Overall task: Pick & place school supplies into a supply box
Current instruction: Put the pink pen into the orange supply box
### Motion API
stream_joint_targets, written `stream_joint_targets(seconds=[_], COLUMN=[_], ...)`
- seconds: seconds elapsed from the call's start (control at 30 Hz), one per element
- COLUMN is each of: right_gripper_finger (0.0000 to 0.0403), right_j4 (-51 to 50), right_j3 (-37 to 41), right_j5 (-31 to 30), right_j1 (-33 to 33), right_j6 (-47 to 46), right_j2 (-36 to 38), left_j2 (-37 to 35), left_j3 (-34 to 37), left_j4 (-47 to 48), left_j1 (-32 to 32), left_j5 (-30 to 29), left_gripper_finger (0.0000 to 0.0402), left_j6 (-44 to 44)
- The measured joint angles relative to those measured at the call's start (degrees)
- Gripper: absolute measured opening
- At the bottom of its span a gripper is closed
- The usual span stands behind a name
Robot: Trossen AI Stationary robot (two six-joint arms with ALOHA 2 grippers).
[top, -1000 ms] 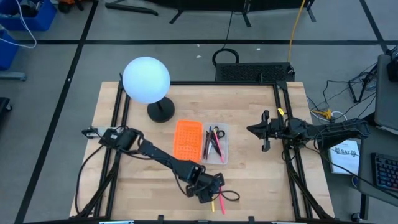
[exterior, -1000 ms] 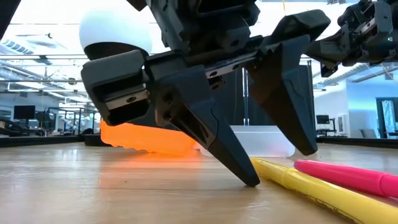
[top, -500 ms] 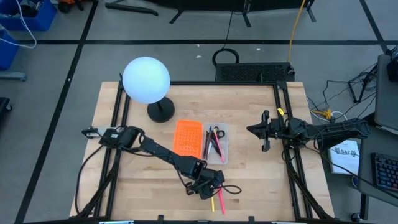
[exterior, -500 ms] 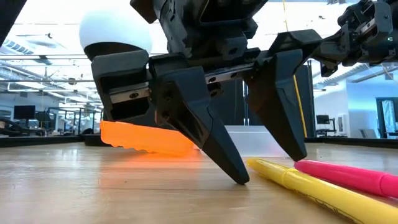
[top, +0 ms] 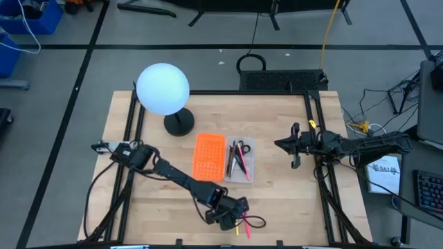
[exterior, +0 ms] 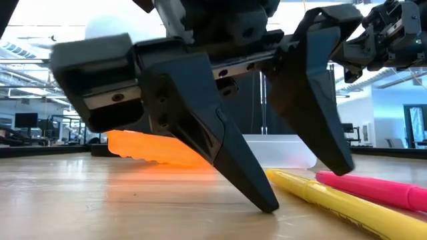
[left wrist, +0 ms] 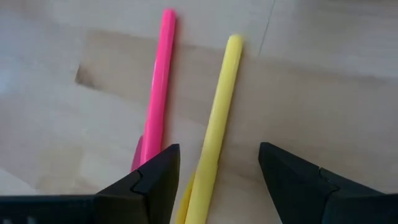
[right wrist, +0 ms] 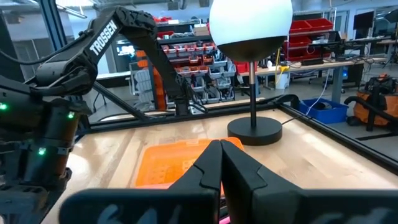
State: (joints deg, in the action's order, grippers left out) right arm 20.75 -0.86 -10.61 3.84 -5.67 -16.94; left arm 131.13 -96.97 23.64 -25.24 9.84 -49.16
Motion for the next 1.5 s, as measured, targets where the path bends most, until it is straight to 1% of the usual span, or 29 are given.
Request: stream_joint_targets(seconds=[0.13, 0.27, 0.33, 0.5, 0.63, 0.77, 0.9, 1.0, 1.07, 1.1, 1.17, 1.23, 1.27, 1.33, 1.4, 1.5], right_gripper_finger=[0.0000, 0.0000, 0.0000, 0.0000, 0.0000, 0.0000, 0.0000, 0.0000, 0.0000, 0.0000, 0.0000, 0.0000, 0.0000, 0.0000, 0.0000, 0.0000], right_j4=[0.1, 1.0, 1.1, 0.4, -0.8, -0.9, -0.9, -0.9, -0.9, -0.9, -1.3, -1.5, -2.2, -3.3, -3.7, -3.7], right_j3=[0.0, 0.0, 0.0, 0.0, 0.0, 0.0, 0.0, 0.0, 0.0, 0.0, 0.0, 0.0, 0.0, 0.0, 0.0, 0.0], right_j5=[0.0, 0.0, 0.0, 0.2, 0.2, 0.2, 0.2, 0.2, 0.2, 0.2, 0.2, 0.2, 0.2, 0.3, 0.3, 0.3], right_j1=[0.0, 0.0, 0.0, 0.0, 0.0, 0.0, 0.0, 0.0, 0.0, 0.0, 0.0, 0.0, 0.0, 0.0, 0.0, 0.0], right_j6=[0.2, -0.2, -1.6, -5.8, -7.2, -7.4, -7.5, -8.2, -8.2, -8.2, -7.7, -6.7, -6.4, -5.8, -5.7, -5.7], right_j2=[-0.1, -0.1, -0.1, -0.1, -0.1, -0.1, -0.1, -0.1, -0.1, -0.1, -0.1, -0.1, -0.1, -0.2, -0.5, -0.7], left_j2=[0.1, 0.4, 0.2, 0.2, 0.2, 0.1, -0.2, -2.7, -5.3, -6.9, -10.5, -16.3, -19.8, -27.8, -36.8, -52.8], left_j3=[-0.1, -2.5, -3.6, -4.1, -4.1, -4.1, -4.2, -4.2, -4.3, -4.2, -4.1, -2.2, -0.6, 4.7, 12.2, 28.0], left_j4=[-2.0, -2.2, -2.9, -4.8, -5.2, -5.0, -4.4, 0.4, 6.2, 9.5, 14.6, 18.7, 18.7, 17.0, 14.0, 3.2], left_j1=[-1.2, -2.4, -2.7, -2.1, -1.7, -1.7, -1.7, -2.1, -2.4, -2.5, -2.5, -2.8, -2.9, -3.7, -4.6, -5.9], left_j5=[0.1, 0.7, 0.7, 0.5, 0.4, -0.1, -4.7, -11.0, -15.1, -16.4, -18.5, -21.1, -22.4, -24.7, -26.2, -25.3], left_gripper_finger=[0.0229, 0.0229, 0.0222, 0.0181, 0.0144, 0.0120, 0.0096, 0.0056, 0.0019, 0.0010, 0.0008, 0.0005, 0.0004, 0.0004, 0.0003, 0.0003], left_j6=[0.3, 2.4, 2.4, 2.8, 2.8, 3.3, 5.4, 6.5, 7.0, 8.1, 11.3, 14.6, 16.1, 19.0, 22.3, 26.3])
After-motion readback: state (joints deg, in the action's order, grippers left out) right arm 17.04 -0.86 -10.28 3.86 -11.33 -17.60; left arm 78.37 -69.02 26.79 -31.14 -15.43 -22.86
